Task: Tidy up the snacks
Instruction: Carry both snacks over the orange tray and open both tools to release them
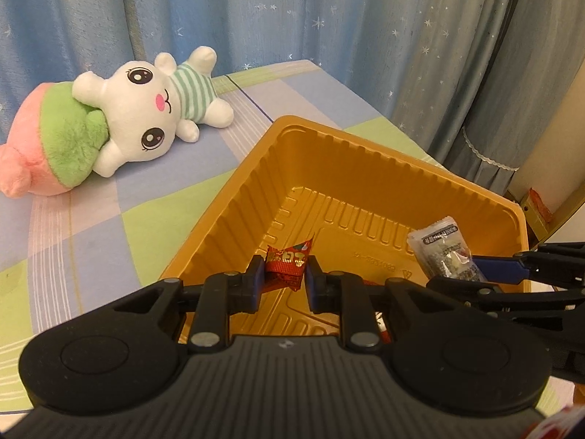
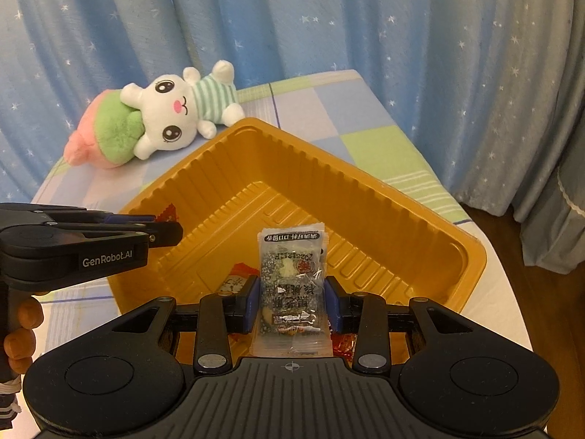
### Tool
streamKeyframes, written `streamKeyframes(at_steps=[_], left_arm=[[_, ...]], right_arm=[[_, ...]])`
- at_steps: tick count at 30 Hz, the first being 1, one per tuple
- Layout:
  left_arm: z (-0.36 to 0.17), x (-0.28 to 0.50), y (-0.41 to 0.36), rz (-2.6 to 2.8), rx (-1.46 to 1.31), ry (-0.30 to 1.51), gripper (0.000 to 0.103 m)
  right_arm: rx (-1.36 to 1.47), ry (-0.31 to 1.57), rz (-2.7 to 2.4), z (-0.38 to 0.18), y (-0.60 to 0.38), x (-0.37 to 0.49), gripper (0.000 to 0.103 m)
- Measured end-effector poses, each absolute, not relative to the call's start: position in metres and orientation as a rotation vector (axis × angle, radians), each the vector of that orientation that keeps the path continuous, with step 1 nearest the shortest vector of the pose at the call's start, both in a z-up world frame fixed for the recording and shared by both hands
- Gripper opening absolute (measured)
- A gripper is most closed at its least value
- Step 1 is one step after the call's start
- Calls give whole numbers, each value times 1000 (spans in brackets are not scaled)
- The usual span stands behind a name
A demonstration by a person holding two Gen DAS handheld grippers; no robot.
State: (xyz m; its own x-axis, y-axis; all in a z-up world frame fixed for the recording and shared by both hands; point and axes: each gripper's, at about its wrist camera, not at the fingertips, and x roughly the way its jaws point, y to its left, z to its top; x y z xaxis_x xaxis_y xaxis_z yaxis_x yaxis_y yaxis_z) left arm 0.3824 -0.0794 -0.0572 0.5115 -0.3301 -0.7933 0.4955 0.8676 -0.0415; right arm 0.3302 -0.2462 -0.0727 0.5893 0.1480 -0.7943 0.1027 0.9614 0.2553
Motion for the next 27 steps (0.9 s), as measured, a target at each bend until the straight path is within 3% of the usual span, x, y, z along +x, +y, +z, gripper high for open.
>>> streamKeyframes(at_steps=[16,27], left_arm=[[-57,385,-77,-495,194,908,28],[-41,372,-68,-474,179,883,37]], right_arm=[[331,943,11,-77,-252,340,38],[383,844,25,-60,-257,336,40]])
